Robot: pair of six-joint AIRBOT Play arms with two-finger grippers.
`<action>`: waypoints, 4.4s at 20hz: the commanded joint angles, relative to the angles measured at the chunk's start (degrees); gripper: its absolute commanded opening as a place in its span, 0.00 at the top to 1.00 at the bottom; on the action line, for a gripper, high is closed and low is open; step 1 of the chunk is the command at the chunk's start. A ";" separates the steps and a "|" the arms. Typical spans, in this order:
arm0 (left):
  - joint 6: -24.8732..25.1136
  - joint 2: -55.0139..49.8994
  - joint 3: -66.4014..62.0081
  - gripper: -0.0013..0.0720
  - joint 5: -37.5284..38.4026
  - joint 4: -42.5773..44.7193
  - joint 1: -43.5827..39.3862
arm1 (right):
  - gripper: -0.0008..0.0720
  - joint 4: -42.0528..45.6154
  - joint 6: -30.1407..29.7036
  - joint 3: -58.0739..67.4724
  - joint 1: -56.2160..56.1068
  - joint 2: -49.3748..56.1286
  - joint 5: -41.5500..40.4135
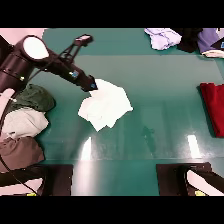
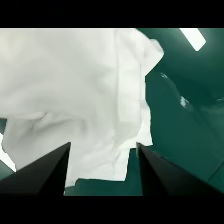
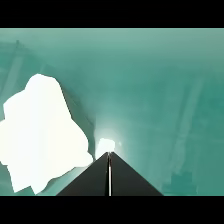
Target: Fold the shirts.
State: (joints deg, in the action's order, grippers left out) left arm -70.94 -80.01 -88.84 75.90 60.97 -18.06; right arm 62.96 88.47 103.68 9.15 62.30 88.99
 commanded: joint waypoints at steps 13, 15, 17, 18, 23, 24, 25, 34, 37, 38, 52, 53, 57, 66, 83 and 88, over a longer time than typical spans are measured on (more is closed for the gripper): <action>-3.76 10.84 37.68 0.29 -12.39 2.71 9.35 | 0.97 1.64 -0.04 0.13 0.02 1.01 1.27; -3.56 10.82 37.70 0.29 -12.94 0.26 12.63 | 0.97 1.66 -0.04 0.13 0.02 0.98 1.57; 0.57 10.71 37.70 0.29 -13.05 -1.55 14.12 | 0.97 1.62 -0.04 0.13 0.02 1.09 1.62; 2.64 10.12 37.70 0.29 -13.49 -2.58 14.29 | 0.97 1.64 -0.04 0.13 0.02 1.16 1.66; 6.99 2.08 37.70 0.29 -15.41 -8.90 14.29 | 0.97 1.62 -0.04 0.13 0.02 1.29 3.02; 8.20 0.74 37.70 0.29 -15.98 -11.02 14.29 | 0.97 1.64 -0.04 0.13 0.02 1.29 3.21; 10.19 -0.31 37.70 0.29 -16.35 -13.77 14.29 | 0.97 1.64 -0.04 0.13 0.02 1.29 3.39; 11.82 -1.27 37.29 0.94 -19.45 -18.56 14.29 | 0.97 0.22 0.00 -3.21 -0.13 0.74 4.28; 11.85 0.52 34.27 0.95 -15.26 -18.38 14.29 | 0.97 -0.37 0.02 -17.03 -3.82 -2.91 2.23; 11.78 2.36 33.05 0.94 -15.19 -18.34 14.29 | 0.97 -0.39 0.07 -22.84 -5.70 -4.55 -0.50; 8.26 13.25 19.61 0.94 -6.43 -17.51 14.27 | 0.14 -14.47 -3.67 -52.41 -25.97 11.98 -38.45; 8.24 13.25 19.63 0.94 -6.05 -17.38 14.29 | 0.14 -15.54 -4.39 -50.71 -26.93 14.23 -38.47; 7.87 13.25 19.63 0.94 -5.75 -17.22 14.27 | 0.14 -16.94 -5.20 -42.66 -31.30 22.93 -37.90; 7.87 13.25 19.63 0.94 -4.79 -17.14 14.29 | 0.86 -16.68 -6.21 -35.93 -34.25 31.69 -33.94; 1.64 27.04 -19.02 0.95 -1.27 -20.41 14.27 | 0.97 -16.22 -6.82 -12.85 -18.69 -10.86 -23.67; 1.36 28.65 -31.43 0.95 -3.41 -29.51 14.27 | 0.97 -16.17 -5.90 -3.67 -9.27 -17.88 -21.40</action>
State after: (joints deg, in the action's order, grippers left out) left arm -69.06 -52.34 -113.21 74.11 36.56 -3.81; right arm 46.70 81.97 94.78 -5.34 48.49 66.02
